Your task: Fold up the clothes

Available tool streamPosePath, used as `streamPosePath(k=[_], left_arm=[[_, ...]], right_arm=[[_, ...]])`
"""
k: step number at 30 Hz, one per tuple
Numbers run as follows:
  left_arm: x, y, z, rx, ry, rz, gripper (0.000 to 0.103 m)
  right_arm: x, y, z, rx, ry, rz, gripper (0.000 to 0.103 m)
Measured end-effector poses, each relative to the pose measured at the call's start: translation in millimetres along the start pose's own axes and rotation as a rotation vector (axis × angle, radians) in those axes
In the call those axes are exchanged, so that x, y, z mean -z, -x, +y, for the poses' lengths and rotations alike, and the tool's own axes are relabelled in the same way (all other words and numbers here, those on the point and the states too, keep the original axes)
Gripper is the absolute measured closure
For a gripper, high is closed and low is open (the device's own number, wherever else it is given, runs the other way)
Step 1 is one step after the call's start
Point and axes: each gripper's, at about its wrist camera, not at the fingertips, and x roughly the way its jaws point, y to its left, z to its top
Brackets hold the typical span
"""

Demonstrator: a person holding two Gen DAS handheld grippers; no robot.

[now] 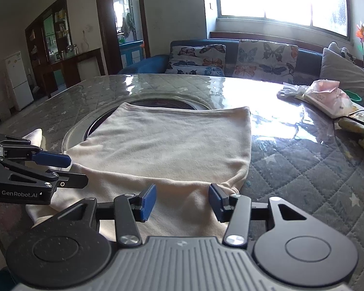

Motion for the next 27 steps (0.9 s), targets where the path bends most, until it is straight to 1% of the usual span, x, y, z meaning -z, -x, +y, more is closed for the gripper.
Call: streamPosePath(k=[7, 11, 20, 24, 27], left_arm=[[-7.2, 9.9, 9.0, -0.038, 0.028, -0.032, 0.052], [-11.7, 14.6, 25.0, -0.082, 0.068, -0.048, 0.049], [-26.9, 17.8, 82.7, -0.239, 0.168, -0.056, 0.046], [-34.9, 15.3, 114.5, -0.320, 0.201, -0.053, 0.041], [-36.4, 8.9, 141.3, -0.395, 0.222, -0.033, 0.039]], right_arm=[[-6.4, 3.7, 5.4, -0.015, 0.015, -0.015, 0.055], [-9.5, 4.2, 7.4, -0.023, 0.022, -0.021, 0.055], [-12.7, 2.2, 10.9, -0.042, 0.030, -0.025, 0.055], [-14.3, 3.4, 10.4, -0.043, 0.030, -0.029, 0.054], [-14.5, 4.8, 10.0, -0.043, 0.028, -0.032, 0.054]])
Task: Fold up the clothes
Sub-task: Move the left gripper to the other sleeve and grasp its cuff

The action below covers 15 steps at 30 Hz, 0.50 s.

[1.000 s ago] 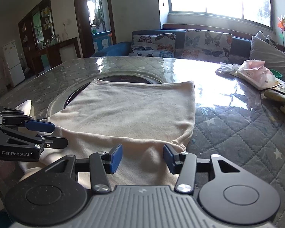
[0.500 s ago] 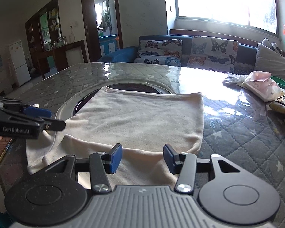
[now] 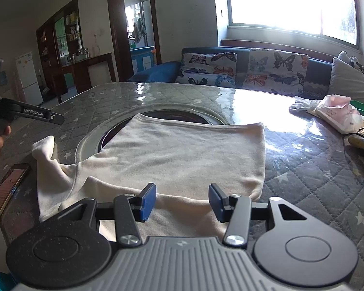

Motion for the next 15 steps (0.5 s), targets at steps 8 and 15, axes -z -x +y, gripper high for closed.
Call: streamPosePath(k=[8, 15], left_arm=[[3.3, -46.6, 41.8, -0.088, 0.027, 0.103, 0.038], [11.5, -62.1, 52.4, -0.036, 0.030, 0.170, 0.064]], right_arm=[[0.5, -0.7, -0.2, -0.003, -0.005, 0.001, 0.054], [-0.8, 0.0, 0.0, -0.001, -0.006, -0.003, 0.054]])
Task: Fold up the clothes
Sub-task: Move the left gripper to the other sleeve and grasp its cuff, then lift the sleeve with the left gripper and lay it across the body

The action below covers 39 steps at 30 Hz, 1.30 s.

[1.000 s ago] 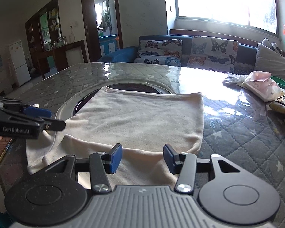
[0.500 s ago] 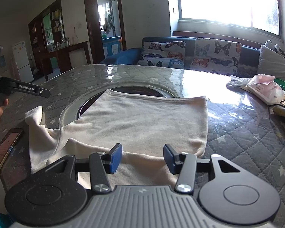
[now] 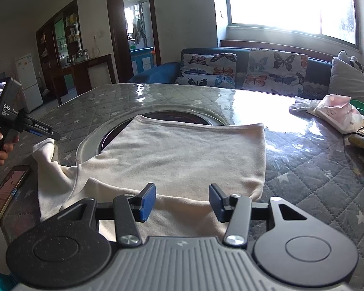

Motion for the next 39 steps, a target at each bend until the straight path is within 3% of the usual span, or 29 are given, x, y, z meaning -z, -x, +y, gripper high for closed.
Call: streamPosePath(k=[3, 5, 10, 13, 14, 15, 16, 20, 22, 24, 27, 34, 39], left_arm=[[0.9, 0.7, 4.4, 0.038, -0.001, -0.004, 0.088], [1.1, 5.6, 6.8, 0.064, -0.004, -0.030, 0.095], [-4.0, 17.1, 15.4, 0.097, 0.015, -0.089, 0.096], [-4.3, 14.3, 20.4, 0.098, 0.025, -0.072, 0.089], [-3.2, 13.6, 21.2, 0.098, 0.024, -0.070, 0.076], [-2.2, 13.2, 22.3, 0.097, 0.021, -0.065, 0.052], [-1.0, 12.6, 22.6, 0.090, 0.017, -0.063, 0.044], [2.4, 4.3, 22.1, 0.067, 0.001, -0.042, 0.042], [3.7, -0.7, 23.0, 0.078, 0.000, -0.025, 0.047], [5.8, -4.0, 23.8, 0.100, -0.002, -0.011, 0.072], [7.6, -3.0, 23.0, 0.119, -0.001, -0.014, 0.088], [-1.1, 27.8, 15.4, 0.148, 0.036, -0.085, 0.096], [-8.5, 72.5, -9.2, 0.238, 0.043, -0.171, 0.096]], right_arm=[[-0.1, -1.3, 0.0, 0.000, -0.001, 0.002, 0.054], [-0.1, -1.6, 0.5, 0.001, 0.000, 0.001, 0.054], [-2.1, -2.4, 3.4, -0.008, 0.003, -0.001, 0.054], [-4.8, -3.3, 8.2, -0.023, 0.010, -0.003, 0.053], [-5.7, -3.7, 10.2, -0.026, 0.015, -0.004, 0.053], [-6.7, -4.1, 12.4, -0.031, 0.021, -0.005, 0.053], [-7.6, -4.7, 14.8, -0.037, 0.027, -0.005, 0.052], [-9.2, -7.2, 20.9, -0.047, 0.039, -0.005, 0.050], [-9.7, -7.8, 22.9, -0.051, 0.042, -0.005, 0.050], [-10.1, -7.9, 23.5, -0.051, 0.043, -0.006, 0.050], [-9.8, -7.3, 23.5, -0.048, 0.041, -0.008, 0.050], [-9.5, -5.6, 21.7, -0.043, 0.037, -0.013, 0.050], [-9.8, -3.7, 22.2, -0.046, 0.032, -0.023, 0.050]])
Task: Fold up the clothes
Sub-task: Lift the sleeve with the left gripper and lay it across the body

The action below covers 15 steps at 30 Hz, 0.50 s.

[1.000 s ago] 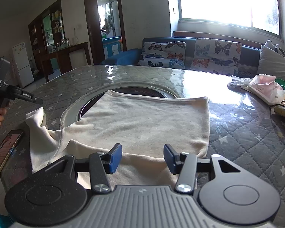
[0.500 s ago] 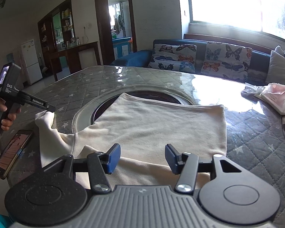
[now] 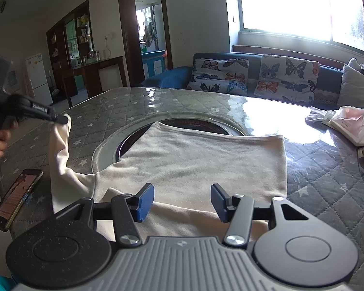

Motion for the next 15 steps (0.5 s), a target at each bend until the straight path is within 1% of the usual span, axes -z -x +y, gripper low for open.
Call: streamPosePath(k=[4, 8, 10, 13, 15], left_arm=[[-0.4, 36.3, -41.2, 0.099, -0.005, -0.074, 0.096], [9.7, 57.1, -90.0, 0.187, -0.048, -0.108, 0.096], [18.5, 57.0, -113.4, 0.237, -0.085, -0.102, 0.092], [34.3, 52.1, -139.2, 0.297, -0.152, -0.054, 0.088], [44.1, 53.2, -148.6, 0.318, -0.196, -0.047, 0.080]], right_arm=[[-0.1, 2.3, -2.4, 0.008, -0.012, -0.007, 0.050], [2.0, 4.2, -5.8, 0.019, -0.028, -0.007, 0.050], [3.4, 5.3, -6.0, 0.022, -0.029, -0.005, 0.050], [5.8, 7.2, -6.8, 0.028, -0.032, -0.001, 0.050], [7.9, 9.1, -8.4, 0.035, -0.035, -0.001, 0.050]])
